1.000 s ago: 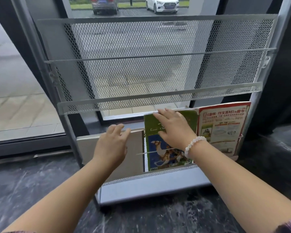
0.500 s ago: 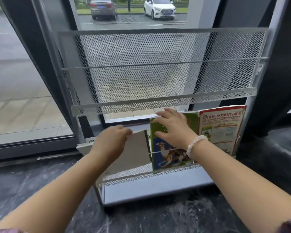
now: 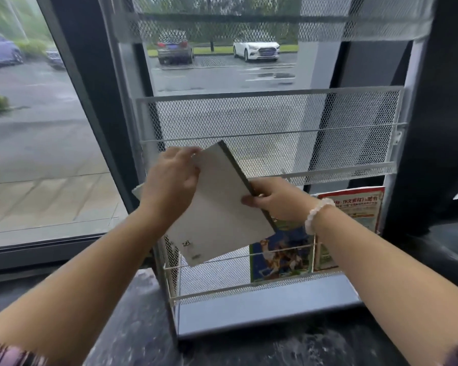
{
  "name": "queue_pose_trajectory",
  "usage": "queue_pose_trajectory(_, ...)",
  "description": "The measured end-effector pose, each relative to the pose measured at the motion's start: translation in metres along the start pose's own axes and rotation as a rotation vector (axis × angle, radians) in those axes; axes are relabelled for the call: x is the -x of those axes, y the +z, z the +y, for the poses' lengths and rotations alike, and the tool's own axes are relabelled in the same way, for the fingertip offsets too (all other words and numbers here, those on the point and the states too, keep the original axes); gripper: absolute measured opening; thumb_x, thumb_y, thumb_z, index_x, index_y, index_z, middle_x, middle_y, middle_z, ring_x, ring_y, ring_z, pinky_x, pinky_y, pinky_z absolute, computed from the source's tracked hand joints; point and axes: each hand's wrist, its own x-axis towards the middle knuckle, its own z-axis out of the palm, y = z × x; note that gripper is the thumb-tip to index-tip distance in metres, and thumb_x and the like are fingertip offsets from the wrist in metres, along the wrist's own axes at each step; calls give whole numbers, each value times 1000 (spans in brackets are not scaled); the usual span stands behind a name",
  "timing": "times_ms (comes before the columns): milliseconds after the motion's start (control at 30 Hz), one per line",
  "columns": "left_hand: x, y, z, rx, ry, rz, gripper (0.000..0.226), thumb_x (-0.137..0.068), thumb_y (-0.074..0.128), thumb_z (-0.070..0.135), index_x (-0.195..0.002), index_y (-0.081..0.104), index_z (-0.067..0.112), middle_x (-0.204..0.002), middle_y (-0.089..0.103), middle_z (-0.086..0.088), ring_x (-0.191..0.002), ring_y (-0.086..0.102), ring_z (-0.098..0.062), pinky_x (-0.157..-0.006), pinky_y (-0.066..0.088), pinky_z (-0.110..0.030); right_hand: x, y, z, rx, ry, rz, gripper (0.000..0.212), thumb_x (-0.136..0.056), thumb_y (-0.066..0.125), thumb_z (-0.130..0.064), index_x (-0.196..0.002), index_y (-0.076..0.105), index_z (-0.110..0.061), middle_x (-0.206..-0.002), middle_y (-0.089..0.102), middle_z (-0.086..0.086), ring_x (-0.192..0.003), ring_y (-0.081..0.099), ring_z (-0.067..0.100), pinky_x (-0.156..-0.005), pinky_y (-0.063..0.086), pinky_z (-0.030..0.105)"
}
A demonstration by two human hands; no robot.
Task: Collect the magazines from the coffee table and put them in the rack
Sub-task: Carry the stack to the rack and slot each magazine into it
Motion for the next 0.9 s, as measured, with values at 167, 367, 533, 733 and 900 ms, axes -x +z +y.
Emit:
queue_pose_trajectory(167,38,12,21,-117,198,57,74,-80,52,53,-138,31,13,-139,33,-13,-128,31,-28,-107,21,-35,20,-42,-26,-119,25,19,23,-90,58,-24,-110,63,-14,-99,71,2,-85,69,16,-70,57,22)
queue_pose_trajectory(367,65,23,68,-117,466,-160,95,-68,54,73,-141,25,20,-144,33,-3,-129,33,-22,-106,30,-40,32,-83,-37,-411,182,141,23,-83,65,-20,-102,64,-6,-96,70,12,-87,68,28,-81,57,38)
queue_pose_trajectory(533,49,17,78,-97,534,68,41,-83,60,30,-121,51,20,-118,64,-1,-94,66,-22,-58,58,-37,40,-99,-41,-526,321,117,26,-84,64,-20,-100,58,0,-78,70,9,-60,69,17,-53,56,25)
queue_pose_trajectory(733,20,-9,80,-27,568,179,18,-92,48,26,-100,61,16,-85,75,-6,-43,61,-23,-38,48,-27,52,-112,-33,-506,411,64,49,-78,59,-55,-78,62,-6,-56,60,2,-46,53,12,-43,46,20)
queue_pose_trajectory(900,-11,-29,87,19,452,135,27,-90,43,29,-94,64,13,-64,63,-9,-49,57,-28,-50,51,-36,59,-114,-37,24,128,396,45,-85,46,-59,-92,58,-16,-81,56,-6,-71,52,6,-64,43,22)
